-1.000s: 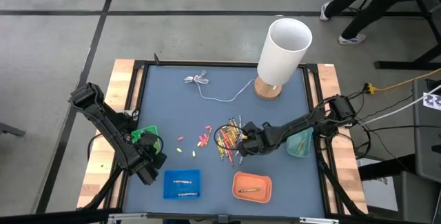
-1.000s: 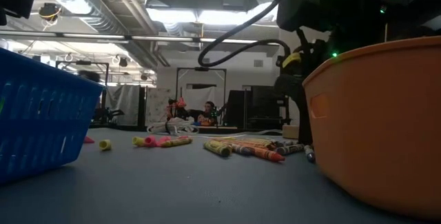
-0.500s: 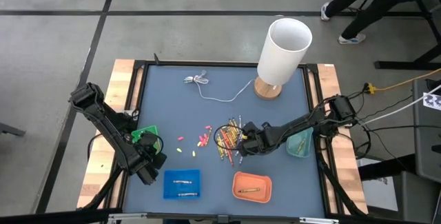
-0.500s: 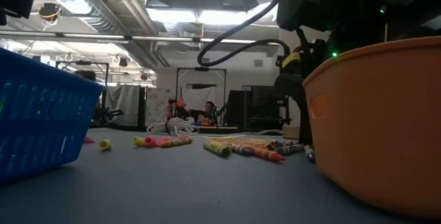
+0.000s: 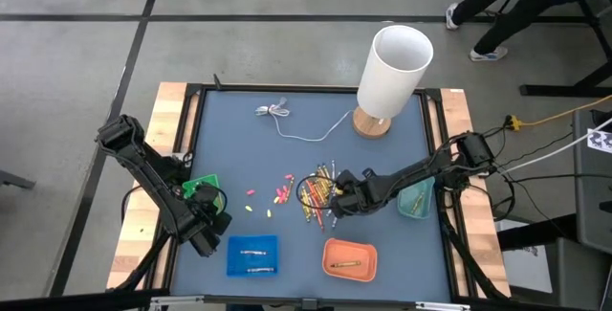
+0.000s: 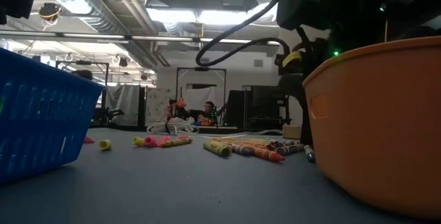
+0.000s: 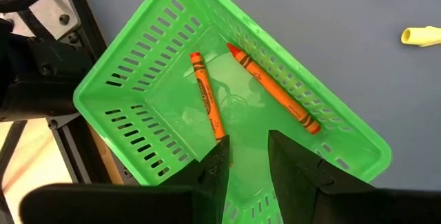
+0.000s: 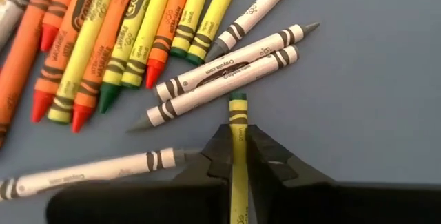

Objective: Sort crayons
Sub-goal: Put the green crayon into the orange bin

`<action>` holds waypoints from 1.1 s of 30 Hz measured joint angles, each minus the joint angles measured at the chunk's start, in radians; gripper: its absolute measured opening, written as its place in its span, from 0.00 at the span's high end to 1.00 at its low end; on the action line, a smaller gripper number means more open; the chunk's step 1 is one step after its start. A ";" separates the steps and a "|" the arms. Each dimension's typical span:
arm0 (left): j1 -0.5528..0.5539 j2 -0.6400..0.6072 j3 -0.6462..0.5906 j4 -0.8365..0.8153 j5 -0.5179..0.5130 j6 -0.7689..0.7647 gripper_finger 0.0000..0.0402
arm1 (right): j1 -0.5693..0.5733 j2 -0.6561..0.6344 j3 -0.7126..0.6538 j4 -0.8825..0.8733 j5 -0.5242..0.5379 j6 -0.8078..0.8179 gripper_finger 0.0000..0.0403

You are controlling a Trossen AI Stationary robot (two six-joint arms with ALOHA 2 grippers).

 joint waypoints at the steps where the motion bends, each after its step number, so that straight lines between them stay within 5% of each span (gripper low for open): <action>1: 0.000 0.000 0.000 0.000 0.000 0.000 0.79 | -0.001 0.000 0.007 -0.016 -0.007 -0.018 0.94; 13: 0.000 0.000 0.000 0.027 -0.061 0.003 0.79 | 0.006 -0.020 0.170 -0.281 -0.067 -0.105 0.95; 33: 0.000 0.000 0.000 0.030 -0.060 0.003 0.79 | 0.282 -0.022 0.460 -0.272 -0.274 -0.298 0.95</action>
